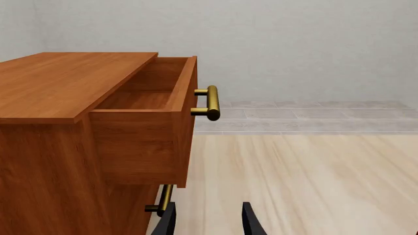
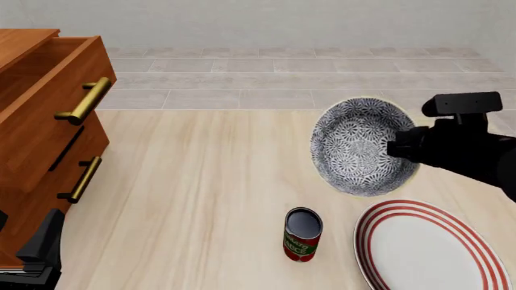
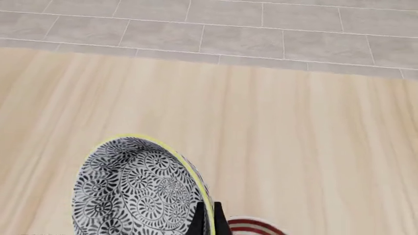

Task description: Put the bowl on the plate.

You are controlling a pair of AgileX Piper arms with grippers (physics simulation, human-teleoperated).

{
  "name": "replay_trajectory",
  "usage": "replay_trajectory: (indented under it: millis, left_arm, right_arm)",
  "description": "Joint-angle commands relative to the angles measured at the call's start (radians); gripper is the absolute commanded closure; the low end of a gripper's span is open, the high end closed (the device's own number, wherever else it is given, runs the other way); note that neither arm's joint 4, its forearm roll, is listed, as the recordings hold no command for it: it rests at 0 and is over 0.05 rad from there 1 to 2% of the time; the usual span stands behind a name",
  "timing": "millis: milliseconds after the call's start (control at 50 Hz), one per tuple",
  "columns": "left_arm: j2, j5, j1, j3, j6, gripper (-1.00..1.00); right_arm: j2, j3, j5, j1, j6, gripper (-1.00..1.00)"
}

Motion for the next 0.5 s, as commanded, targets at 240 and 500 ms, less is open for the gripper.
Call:
replay_trajectory:
  millis: [240, 500]
  left_arm:
    - [0.000, 0.000, 0.000, 0.000, 0.000, -1.00]
    - [0.000, 0.000, 0.000, 0.000, 0.000, -1.00]
  right_arm:
    - [-0.103, 0.115, 0.040, -0.104, 0.021, 1.00]
    - [-0.149, 0.178, 0.060, -0.149, 0.021, 1.00]
